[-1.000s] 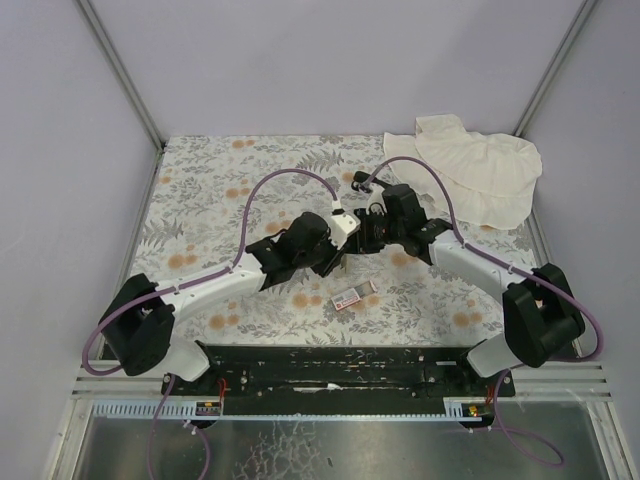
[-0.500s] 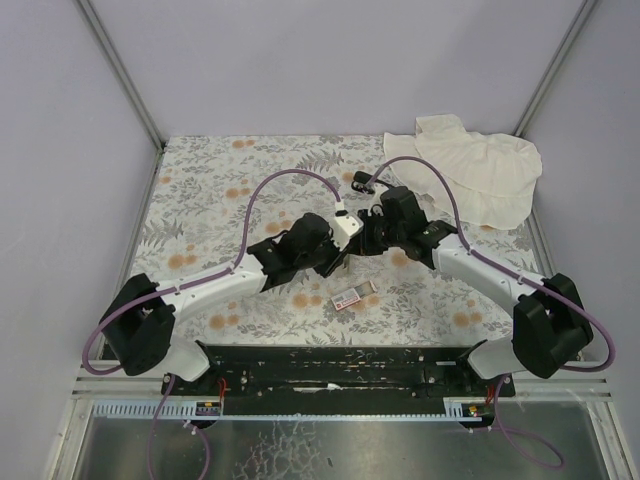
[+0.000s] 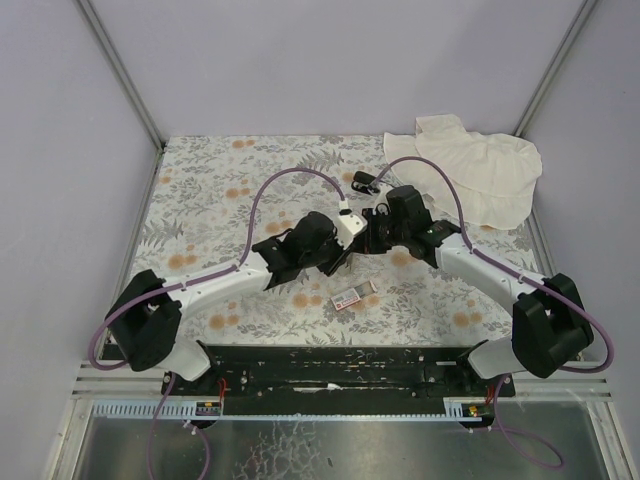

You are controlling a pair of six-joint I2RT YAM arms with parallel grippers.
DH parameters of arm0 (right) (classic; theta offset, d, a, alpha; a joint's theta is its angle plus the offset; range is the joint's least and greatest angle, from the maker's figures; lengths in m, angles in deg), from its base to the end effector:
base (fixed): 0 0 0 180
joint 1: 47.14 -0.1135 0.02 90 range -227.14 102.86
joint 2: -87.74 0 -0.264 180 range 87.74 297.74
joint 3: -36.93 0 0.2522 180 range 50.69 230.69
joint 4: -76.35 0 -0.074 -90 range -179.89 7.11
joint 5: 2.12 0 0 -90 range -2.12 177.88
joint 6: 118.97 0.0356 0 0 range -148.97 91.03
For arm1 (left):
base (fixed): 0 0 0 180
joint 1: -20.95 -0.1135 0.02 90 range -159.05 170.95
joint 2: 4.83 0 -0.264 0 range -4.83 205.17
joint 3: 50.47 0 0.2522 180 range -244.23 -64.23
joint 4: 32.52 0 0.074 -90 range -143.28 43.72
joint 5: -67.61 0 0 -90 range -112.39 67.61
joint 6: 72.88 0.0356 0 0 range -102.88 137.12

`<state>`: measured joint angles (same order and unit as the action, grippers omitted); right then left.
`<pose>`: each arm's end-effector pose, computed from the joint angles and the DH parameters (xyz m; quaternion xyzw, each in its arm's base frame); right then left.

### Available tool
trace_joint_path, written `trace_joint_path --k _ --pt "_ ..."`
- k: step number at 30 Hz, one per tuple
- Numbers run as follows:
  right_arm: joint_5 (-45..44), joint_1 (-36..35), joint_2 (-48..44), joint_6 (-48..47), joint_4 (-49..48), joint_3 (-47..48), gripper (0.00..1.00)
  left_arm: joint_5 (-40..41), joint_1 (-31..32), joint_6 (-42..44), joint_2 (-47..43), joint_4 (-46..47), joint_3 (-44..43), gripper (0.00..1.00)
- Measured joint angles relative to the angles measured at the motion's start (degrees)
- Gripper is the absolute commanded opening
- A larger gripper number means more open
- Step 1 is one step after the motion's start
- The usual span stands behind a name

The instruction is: Load the staples into the stapler

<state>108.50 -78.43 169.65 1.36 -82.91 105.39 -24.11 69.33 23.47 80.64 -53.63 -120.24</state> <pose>0.2643 0.1753 0.2559 -0.0910 0.8687 0.3717 0.3145 0.2182 -0.2472 0.2428 0.4169 0.7910 -0.1731 0.4130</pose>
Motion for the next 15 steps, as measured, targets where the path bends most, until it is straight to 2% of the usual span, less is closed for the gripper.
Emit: trace_joint_path --k 9,15 --pt "-3.8 2.4 0.0 0.4 -1.1 0.0 0.0 1.9 0.0 0.1 0.2 -2.2 -0.2 0.53" --pt "-5.2 3.0 0.0 0.5 -1.6 0.0 0.0 2.1 0.0 0.1 0.2 -3.0 -0.2 0.56"
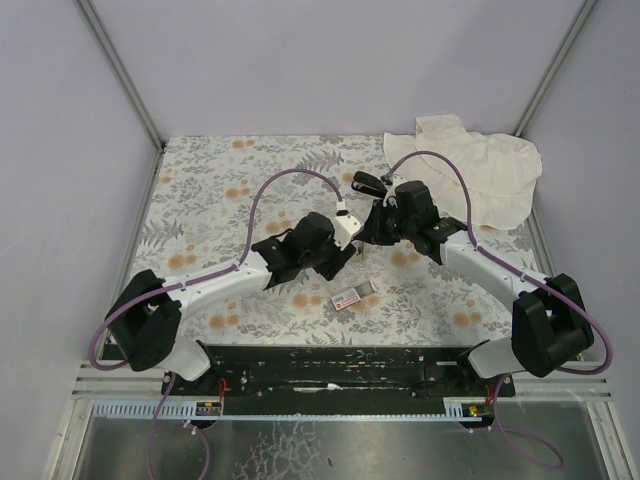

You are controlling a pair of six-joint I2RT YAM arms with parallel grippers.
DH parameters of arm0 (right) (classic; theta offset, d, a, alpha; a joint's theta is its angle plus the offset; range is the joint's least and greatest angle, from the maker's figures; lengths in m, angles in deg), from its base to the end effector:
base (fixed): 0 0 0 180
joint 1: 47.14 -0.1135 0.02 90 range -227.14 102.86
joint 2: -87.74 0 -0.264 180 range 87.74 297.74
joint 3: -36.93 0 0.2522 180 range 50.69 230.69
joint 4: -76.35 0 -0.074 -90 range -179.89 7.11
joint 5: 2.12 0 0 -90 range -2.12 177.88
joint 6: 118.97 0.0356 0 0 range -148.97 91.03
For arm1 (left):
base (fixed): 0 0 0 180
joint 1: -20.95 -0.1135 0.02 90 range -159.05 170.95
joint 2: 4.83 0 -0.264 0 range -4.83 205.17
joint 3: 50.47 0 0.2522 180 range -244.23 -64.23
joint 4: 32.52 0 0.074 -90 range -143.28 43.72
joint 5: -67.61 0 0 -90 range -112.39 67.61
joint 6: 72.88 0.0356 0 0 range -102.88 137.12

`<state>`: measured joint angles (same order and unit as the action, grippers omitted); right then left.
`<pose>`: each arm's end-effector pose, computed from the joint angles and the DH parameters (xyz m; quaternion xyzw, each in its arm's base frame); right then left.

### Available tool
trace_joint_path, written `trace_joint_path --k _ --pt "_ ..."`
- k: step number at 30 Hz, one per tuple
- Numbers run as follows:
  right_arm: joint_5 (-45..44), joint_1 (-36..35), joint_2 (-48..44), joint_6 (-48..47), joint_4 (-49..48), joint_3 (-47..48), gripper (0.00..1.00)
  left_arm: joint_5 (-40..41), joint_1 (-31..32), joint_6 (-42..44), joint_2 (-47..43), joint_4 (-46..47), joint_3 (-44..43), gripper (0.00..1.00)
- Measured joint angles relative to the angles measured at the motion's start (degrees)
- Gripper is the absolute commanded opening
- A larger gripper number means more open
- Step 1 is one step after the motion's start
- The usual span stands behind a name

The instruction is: Load the staples into the stapler

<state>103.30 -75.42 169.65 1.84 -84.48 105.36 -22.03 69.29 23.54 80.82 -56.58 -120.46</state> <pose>0.2767 0.1596 0.2576 -0.0452 0.8706 0.3369 0.3556 0.2176 -0.2442 0.2386 0.4151 0.8045 -0.1493 0.3977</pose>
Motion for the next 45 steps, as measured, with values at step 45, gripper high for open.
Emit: trace_joint_path --k 45 --pt "0.1 0.1 0.1 0.6 -1.6 -0.7 0.0 -5.5 -8.9 -61.2 0.5 18.6 7.9 0.35"
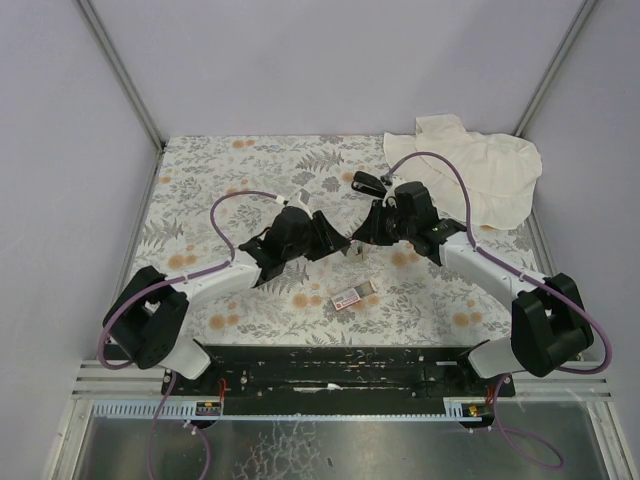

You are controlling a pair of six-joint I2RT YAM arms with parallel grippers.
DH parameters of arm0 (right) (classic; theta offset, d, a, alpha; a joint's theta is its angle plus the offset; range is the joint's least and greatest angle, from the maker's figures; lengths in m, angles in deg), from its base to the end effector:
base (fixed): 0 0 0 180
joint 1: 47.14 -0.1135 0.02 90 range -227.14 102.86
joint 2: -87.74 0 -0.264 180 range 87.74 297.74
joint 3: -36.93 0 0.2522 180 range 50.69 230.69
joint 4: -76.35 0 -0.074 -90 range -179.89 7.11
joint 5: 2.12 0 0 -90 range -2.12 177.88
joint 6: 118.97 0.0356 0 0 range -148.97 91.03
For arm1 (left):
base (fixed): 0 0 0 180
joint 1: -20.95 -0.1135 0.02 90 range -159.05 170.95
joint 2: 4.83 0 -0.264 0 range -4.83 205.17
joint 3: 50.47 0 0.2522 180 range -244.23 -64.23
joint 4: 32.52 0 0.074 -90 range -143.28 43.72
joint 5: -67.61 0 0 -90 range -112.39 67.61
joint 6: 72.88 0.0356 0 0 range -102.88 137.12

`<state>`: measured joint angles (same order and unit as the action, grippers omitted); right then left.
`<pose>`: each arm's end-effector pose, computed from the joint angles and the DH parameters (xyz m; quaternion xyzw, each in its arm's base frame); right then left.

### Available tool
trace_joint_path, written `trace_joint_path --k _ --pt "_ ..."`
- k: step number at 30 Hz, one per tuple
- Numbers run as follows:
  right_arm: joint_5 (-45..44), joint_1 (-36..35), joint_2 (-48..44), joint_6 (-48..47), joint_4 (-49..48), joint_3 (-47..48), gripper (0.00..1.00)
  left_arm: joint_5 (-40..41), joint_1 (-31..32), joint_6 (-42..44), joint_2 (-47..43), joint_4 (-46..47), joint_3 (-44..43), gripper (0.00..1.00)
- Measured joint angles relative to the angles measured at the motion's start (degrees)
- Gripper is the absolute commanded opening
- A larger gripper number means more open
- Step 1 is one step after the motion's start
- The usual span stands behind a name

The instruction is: Load the staples into the stapler

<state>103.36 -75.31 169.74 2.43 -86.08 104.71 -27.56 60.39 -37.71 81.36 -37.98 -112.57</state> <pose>0.2774 0.1593 0.2559 -0.0411 0.8673 0.3415 0.3599 0.2512 -0.2108 0.2200 -0.0931 0.8584 -0.3951 0.3135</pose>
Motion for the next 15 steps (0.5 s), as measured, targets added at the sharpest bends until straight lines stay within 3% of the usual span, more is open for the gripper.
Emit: trace_joint_path --k 6,15 --pt "0.5 0.0 0.0 0.1 -0.8 -0.4 0.0 -1.3 -0.9 -1.7 -1.0 3.0 2.4 0.25" --pt "0.3 2.6 -0.5 0.3 -0.6 -0.6 0.0 -1.4 -3.9 -2.9 -5.4 2.2 6.4 0.22"
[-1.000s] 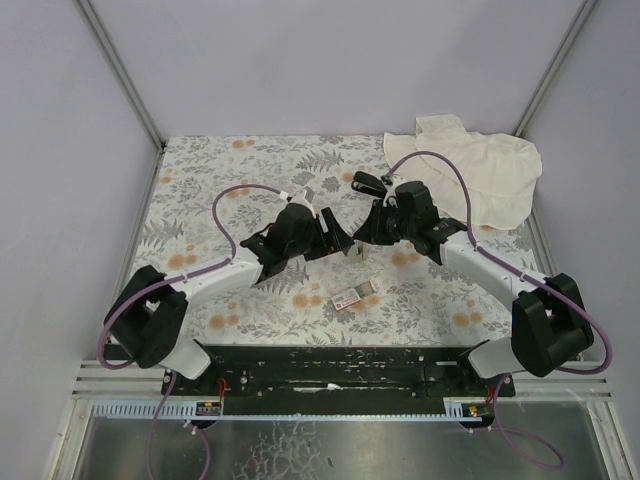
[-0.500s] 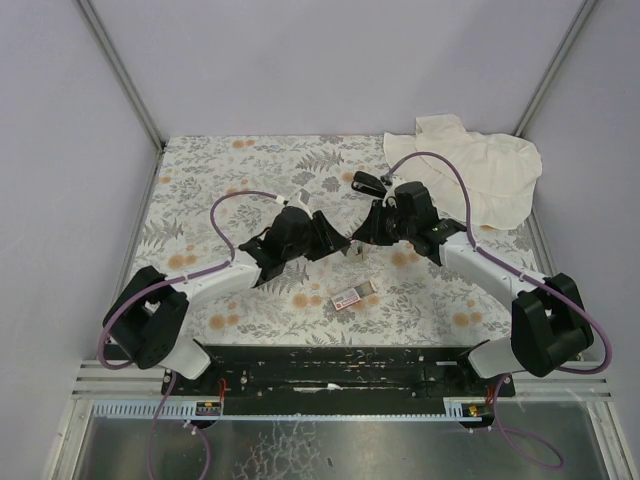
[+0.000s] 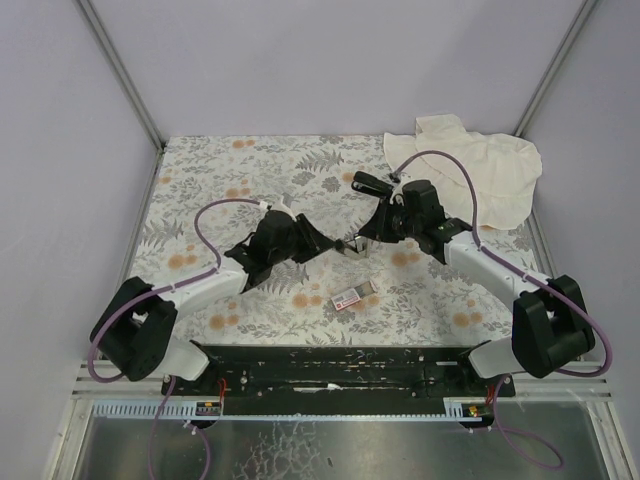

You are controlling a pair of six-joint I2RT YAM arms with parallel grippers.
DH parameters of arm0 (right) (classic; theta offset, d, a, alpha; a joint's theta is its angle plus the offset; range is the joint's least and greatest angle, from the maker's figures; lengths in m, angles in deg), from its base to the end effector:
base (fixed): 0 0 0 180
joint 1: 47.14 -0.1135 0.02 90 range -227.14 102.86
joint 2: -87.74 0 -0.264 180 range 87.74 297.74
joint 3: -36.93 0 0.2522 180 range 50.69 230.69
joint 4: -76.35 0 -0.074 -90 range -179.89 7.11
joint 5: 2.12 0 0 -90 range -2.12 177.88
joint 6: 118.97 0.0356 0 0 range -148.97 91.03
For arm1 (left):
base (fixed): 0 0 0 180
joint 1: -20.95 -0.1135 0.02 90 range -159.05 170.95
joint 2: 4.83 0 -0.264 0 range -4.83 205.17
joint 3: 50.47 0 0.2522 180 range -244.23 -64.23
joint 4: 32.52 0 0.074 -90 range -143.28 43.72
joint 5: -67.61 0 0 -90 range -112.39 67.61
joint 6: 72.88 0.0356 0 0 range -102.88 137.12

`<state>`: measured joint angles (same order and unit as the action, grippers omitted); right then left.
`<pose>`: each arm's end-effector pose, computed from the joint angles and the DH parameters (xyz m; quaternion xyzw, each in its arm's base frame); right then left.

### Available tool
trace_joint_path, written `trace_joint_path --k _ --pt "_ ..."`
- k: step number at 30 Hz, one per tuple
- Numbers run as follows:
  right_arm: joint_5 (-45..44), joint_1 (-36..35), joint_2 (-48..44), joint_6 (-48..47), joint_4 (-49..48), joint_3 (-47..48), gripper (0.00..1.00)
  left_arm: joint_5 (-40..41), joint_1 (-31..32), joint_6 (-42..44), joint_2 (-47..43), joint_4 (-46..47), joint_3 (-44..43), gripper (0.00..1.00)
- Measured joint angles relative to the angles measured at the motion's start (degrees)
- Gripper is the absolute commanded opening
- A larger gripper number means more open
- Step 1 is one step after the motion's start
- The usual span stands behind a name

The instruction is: Load the staples into the stapler

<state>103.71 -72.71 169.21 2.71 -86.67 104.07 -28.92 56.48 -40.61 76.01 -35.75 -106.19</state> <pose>0.2824 0.1459 0.2559 -0.0214 0.8658 0.3379 0.3686 0.2439 -0.1791 0.2151 -0.1364 0.8469 -0.4055 0.3158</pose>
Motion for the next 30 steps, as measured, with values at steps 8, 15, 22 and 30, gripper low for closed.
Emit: trace_joint_path --k 8,15,22,30 --pt "-1.6 3.9 -1.1 -0.4 1.6 -0.4 0.0 0.4 -3.1 0.4 -3.6 -0.4 2.0 0.3" --pt "-0.7 5.6 -1.9 -0.4 1.1 -1.4 0.0 -1.1 -3.6 3.0 -2.8 -2.1 1.7 0.58" --pt "0.4 5.7 -1.9 -0.4 -0.1 -1.9 0.0 -2.3 0.8 4.7 4.5 -2.5 -8.6 0.7" --pt "0.9 5.7 -2.2 -0.4 -0.9 -2.6 0.0 -4.9 3.7 4.9 15.4 -1.6 -16.5 0.73"
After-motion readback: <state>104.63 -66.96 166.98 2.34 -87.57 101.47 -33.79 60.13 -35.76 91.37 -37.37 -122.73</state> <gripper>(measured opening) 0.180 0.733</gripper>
